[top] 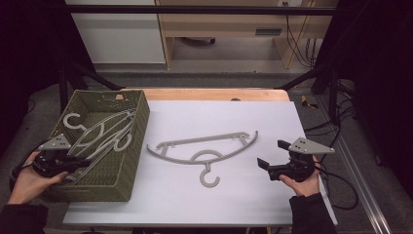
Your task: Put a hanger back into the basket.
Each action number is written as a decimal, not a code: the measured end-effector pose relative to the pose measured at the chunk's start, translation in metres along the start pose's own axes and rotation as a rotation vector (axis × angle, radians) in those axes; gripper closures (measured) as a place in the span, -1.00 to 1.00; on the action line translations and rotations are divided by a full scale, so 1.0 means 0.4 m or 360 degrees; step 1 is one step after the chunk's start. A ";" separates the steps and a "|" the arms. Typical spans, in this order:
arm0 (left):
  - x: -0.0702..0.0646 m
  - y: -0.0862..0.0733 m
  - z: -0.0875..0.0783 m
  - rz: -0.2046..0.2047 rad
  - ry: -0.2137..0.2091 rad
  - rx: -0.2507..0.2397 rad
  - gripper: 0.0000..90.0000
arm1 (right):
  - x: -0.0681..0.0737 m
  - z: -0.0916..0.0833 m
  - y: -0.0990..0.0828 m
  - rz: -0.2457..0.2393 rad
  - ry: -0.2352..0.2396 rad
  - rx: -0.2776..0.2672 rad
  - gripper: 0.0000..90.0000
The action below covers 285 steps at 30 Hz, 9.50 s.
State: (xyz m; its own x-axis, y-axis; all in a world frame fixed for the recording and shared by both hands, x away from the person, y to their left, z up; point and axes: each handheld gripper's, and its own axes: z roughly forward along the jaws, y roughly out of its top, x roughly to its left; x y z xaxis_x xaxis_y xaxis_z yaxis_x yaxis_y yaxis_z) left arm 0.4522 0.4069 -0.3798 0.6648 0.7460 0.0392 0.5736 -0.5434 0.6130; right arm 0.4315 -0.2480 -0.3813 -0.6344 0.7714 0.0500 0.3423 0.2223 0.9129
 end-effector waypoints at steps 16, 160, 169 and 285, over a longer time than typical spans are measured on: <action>-0.042 0.094 0.041 0.0039 0.0149 0.0056 0.01 | 0.002 0.006 -0.002 0.0001 0.0005 0.0009 -0.95; -0.421 0.308 0.488 0.0306 -0.0099 -0.0029 0.08 | 0.003 0.008 -0.005 -0.0005 0.0054 -0.0019 -0.95; -0.430 0.305 0.480 0.0313 -0.0139 0.0026 0.32 | 0.006 0.011 -0.006 -0.0009 0.0053 -0.0008 -0.95; -0.488 0.318 0.126 0.0506 -0.0364 -0.0142 0.83 | -0.007 -0.006 -0.005 0.0002 0.0054 -0.0026 -0.95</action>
State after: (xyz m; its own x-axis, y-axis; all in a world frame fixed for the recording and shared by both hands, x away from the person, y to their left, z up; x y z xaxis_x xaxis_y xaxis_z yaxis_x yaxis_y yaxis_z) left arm 0.4195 0.1728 -0.3495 0.8977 0.4354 0.0675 0.2848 -0.6902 0.6652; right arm 0.4308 -0.2521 -0.3822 -0.6572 0.7509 0.0647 0.3319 0.2112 0.9194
